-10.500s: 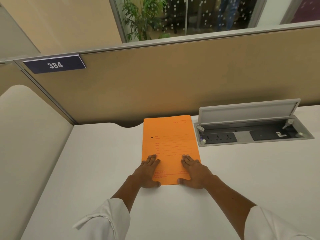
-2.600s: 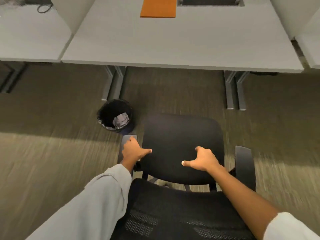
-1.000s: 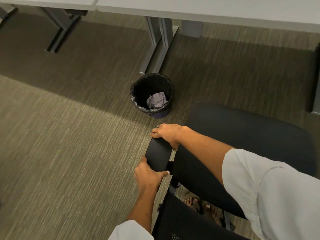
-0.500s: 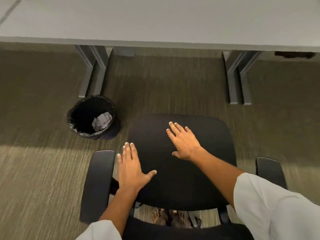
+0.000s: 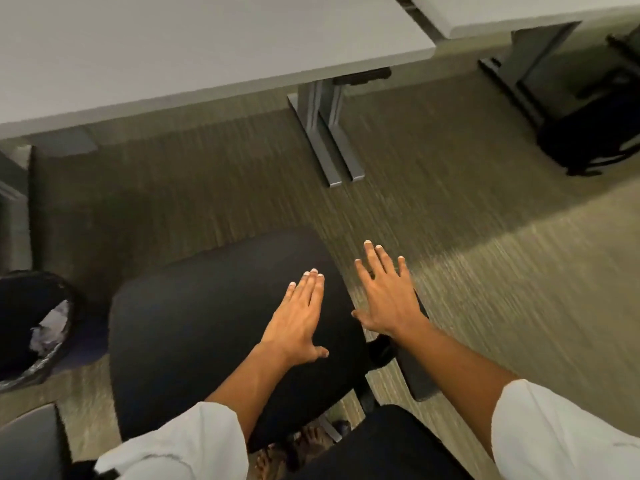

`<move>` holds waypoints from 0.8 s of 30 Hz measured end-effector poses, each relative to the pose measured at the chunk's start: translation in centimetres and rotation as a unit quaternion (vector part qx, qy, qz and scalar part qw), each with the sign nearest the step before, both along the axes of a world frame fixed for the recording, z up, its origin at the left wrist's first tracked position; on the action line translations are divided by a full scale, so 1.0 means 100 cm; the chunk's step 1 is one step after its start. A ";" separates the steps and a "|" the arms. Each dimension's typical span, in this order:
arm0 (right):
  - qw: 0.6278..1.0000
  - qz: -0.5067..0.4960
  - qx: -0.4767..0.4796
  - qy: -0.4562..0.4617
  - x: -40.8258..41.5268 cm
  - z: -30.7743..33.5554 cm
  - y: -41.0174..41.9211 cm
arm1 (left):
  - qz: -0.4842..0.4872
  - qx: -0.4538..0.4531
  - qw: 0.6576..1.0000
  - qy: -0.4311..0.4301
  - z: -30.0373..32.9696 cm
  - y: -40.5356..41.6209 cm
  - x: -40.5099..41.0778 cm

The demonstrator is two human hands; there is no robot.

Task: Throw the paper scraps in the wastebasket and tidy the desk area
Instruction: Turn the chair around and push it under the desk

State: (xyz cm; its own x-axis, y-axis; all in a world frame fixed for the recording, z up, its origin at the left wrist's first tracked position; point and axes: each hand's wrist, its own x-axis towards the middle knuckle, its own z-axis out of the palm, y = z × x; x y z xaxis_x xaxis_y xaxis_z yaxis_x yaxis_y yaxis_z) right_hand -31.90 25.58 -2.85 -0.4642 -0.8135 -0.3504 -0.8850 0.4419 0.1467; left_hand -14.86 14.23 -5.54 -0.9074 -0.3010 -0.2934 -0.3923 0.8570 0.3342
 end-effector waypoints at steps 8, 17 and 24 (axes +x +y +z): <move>0.950 -0.284 0.007 -0.133 -0.006 0.000 0.088 | -0.213 -0.103 0.972 -0.013 0.024 0.018 -0.100; 0.912 -0.343 -0.042 -0.220 -0.004 -0.022 0.112 | -0.356 -0.103 0.921 -0.115 0.017 0.057 -0.169; 0.909 -0.341 -0.050 -0.235 -0.004 -0.025 0.115 | -0.323 -0.062 0.937 -0.119 0.010 0.055 -0.168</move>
